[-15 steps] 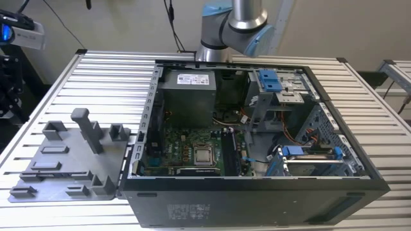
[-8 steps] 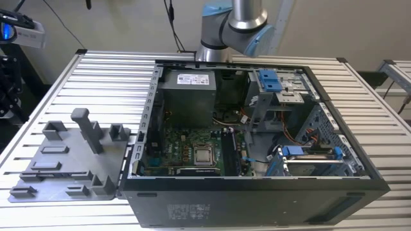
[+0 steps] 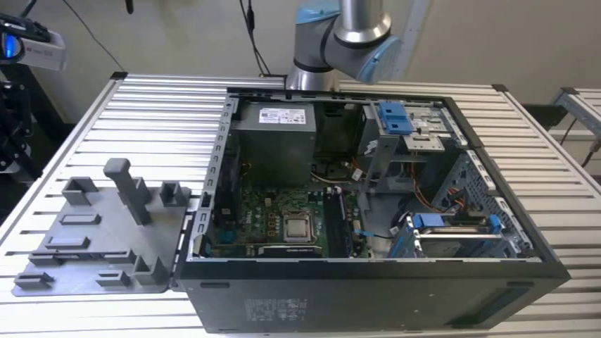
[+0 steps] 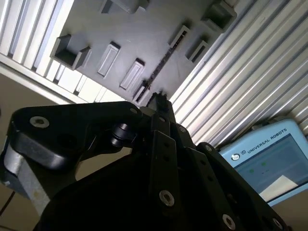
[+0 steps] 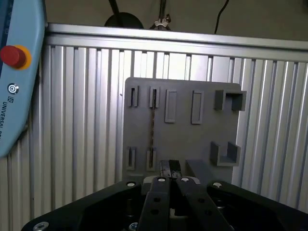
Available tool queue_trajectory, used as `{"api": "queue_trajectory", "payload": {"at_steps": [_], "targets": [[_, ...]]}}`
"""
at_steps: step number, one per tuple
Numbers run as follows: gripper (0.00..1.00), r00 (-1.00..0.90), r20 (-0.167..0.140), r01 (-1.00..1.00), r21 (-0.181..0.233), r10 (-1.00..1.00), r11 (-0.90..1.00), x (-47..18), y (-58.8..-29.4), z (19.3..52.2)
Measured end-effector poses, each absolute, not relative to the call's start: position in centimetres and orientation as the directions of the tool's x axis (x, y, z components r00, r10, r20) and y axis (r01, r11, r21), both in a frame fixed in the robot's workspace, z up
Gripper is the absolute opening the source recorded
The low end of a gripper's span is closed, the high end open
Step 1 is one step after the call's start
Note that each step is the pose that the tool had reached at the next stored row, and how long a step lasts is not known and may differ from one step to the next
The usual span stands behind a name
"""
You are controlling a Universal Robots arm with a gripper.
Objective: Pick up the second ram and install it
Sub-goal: 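Pick up the second ram and move it above second insertion slot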
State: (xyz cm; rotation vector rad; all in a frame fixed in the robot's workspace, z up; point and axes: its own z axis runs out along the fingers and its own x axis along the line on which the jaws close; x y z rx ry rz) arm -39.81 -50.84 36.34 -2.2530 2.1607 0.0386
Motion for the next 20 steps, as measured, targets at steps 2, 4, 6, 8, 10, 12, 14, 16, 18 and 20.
{"api": "queue_trajectory", "payload": {"at_steps": [2, 4, 6, 8, 10, 12, 14, 16, 18, 20], "targets": [[0.18, 0.042, -0.031, -0.999, 0.003, -0.999, -0.042, -39.81, -50.84, 36.35], [0.30, 0.042, -0.031, -0.999, 0.003, -0.999, -0.042, -39.81, -50.84, 36.35], [0.30, 0.042, -0.031, -0.999, 0.003, -0.999, -0.042, -39.81, -50.84, 36.35], [0.36, 0.042, -0.031, -0.999, 0.003, -0.999, -0.042, -39.81, -50.84, 36.34], [0.36, 0.042, -0.031, -0.999, 0.003, -0.999, -0.042, -39.81, -50.83, 36.35], [0.36, 0.042, -0.031, -0.999, 0.003, -0.999, -0.042, -39.81, -50.83, 36.34], [0.36, 0.042, -0.031, -0.999, 0.003, -0.999, -0.042, -39.81, -50.82, 36.35], [0.36, 0.042, -0.031, -0.999, 0.003, -0.999, -0.042, -39.81, -50.82, 36.35], [0.36, 0.042, -0.031, -0.999, 0.003, -0.999, -0.042, -39.81, -50.82, 36.34], [0.36, 0.042, -0.031, -0.999, 0.003, -0.999, -0.042, -39.81, -50.82, 36.34]]}}
